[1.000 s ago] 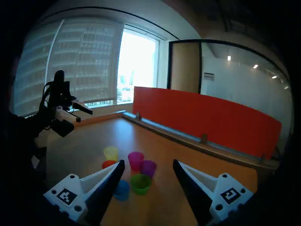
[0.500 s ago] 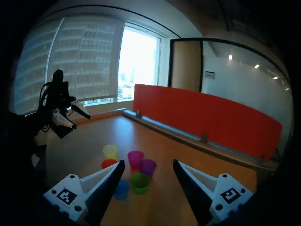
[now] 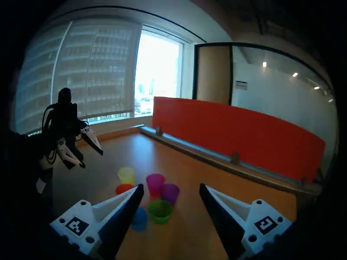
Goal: Pour water
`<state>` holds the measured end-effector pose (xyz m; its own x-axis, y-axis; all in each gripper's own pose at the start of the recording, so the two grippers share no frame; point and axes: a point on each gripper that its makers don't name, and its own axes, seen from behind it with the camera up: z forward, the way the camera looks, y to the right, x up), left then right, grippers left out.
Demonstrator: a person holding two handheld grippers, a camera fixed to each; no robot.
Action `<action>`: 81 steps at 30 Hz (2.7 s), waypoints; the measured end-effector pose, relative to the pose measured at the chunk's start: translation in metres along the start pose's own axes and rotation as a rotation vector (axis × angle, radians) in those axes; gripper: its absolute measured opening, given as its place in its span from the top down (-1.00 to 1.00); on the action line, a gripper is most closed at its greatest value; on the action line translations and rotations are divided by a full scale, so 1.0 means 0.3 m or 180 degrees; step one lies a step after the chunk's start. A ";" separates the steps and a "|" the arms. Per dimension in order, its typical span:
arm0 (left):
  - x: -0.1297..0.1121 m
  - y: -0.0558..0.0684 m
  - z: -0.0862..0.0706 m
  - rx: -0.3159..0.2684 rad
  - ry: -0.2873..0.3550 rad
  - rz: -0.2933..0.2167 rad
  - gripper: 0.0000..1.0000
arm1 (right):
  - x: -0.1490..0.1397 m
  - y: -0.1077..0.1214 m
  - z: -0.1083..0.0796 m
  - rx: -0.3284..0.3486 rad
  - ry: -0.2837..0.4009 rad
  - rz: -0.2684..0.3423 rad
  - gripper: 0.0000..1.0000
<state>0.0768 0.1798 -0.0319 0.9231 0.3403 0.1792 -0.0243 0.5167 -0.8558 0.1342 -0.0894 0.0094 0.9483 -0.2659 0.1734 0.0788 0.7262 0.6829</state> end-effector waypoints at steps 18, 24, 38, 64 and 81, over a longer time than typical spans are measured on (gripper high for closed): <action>-0.081 0.128 0.177 -0.0353 -0.0153 0.0016 -0.98 | -0.043 0.022 0.020 -0.0030 -0.0109 -0.0007 -0.99; -0.102 0.154 0.243 -0.0390 -0.0177 0.0038 -0.98 | -0.054 0.033 0.030 -0.0058 -0.0136 -0.0016 -0.99; -0.172 0.192 0.401 -0.0360 -0.0331 0.0128 -0.99 | -0.052 0.043 0.019 -0.0087 -0.0115 -0.0035 -0.99; -0.255 0.160 0.609 -0.0112 -0.0705 0.0191 -0.99 | -0.071 0.073 0.005 -0.0121 -0.0098 -0.0017 -0.99; -0.265 0.170 0.668 -0.0125 -0.0705 0.0152 -0.98 | -0.072 0.084 -0.006 -0.0152 -0.0091 -0.0020 -0.99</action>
<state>-0.0748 0.3365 0.0074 0.8143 0.5301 0.2364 -0.0472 0.4663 -0.8834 0.1162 -0.0643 0.0215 0.9386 -0.2881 0.1897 0.1000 0.7537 0.6496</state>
